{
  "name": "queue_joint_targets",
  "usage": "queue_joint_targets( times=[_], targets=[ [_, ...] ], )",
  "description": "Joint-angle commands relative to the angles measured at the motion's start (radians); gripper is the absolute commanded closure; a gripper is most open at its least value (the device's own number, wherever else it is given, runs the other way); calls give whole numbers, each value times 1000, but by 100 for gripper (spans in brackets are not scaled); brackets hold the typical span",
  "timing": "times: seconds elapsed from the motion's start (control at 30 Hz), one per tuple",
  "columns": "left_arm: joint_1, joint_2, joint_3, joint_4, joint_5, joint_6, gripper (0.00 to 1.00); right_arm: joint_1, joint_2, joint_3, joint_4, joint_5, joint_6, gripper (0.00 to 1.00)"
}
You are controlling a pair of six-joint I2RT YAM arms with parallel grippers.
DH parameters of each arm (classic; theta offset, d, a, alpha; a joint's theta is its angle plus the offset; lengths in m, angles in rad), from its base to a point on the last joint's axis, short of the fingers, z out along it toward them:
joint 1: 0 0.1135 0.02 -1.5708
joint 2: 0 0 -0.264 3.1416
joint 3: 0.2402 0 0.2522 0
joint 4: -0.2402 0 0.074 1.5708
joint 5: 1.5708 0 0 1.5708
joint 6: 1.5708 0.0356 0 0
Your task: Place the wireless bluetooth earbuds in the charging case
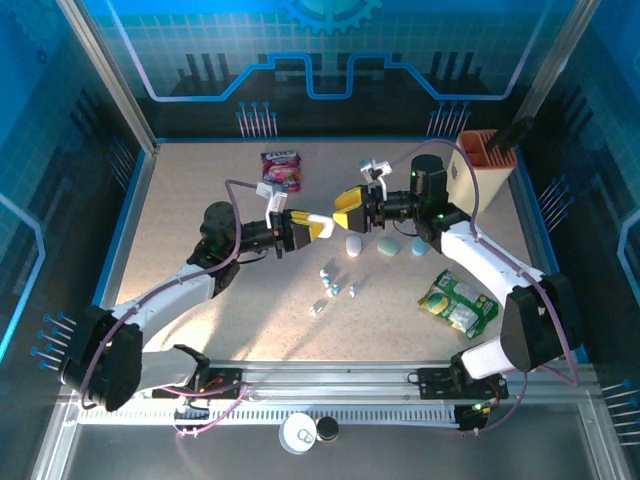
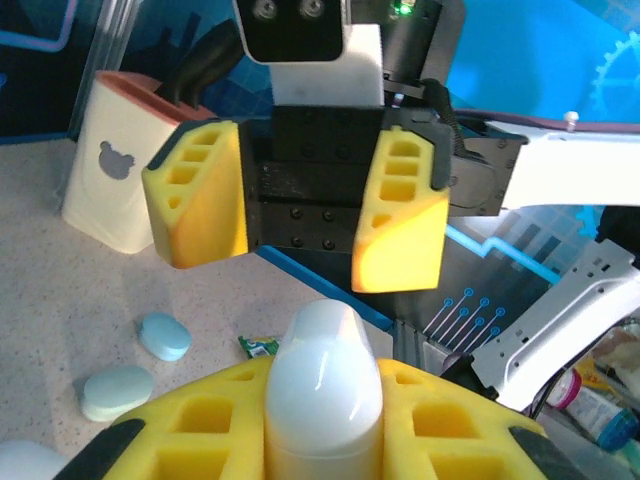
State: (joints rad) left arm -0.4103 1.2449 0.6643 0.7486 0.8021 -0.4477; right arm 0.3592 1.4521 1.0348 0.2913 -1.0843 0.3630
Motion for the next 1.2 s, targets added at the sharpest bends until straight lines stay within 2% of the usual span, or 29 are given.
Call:
queue_joint_targets(
  times=[0.0,0.07,0.23,0.43,0.67,0.73,0.8,0.97,1.07,1.17],
  targets=[
    [-10,-18,-12,39,11,68,85,10,-17,-23,159,-74,112,47],
    [-11,-15,-14,43,-5,58,86,19,-13,-21,143,-72,90,52],
    [-14,-7,-12,62,-54,28,90,50,-9,-5,48,-62,-6,52],
    [-15,15,-11,118,-56,-12,89,81,-1,35,-119,-36,-130,54],
    [-13,20,-19,126,-42,-16,88,82,-15,35,-121,-24,-139,80],
    [-15,16,-20,117,-44,-14,80,81,-23,34,-122,-19,-145,83],
    [-14,12,-22,111,-41,-12,63,80,-33,35,-133,-10,-156,85],
    [-15,-34,-39,68,-54,49,35,72,-45,61,-252,14,-240,90],
    [-13,-85,-55,-4,-66,145,28,76,-51,117,-450,70,-382,90],
    [-17,-138,-61,-120,-63,271,28,86,-58,173,-624,122,-513,91]
  ],
)
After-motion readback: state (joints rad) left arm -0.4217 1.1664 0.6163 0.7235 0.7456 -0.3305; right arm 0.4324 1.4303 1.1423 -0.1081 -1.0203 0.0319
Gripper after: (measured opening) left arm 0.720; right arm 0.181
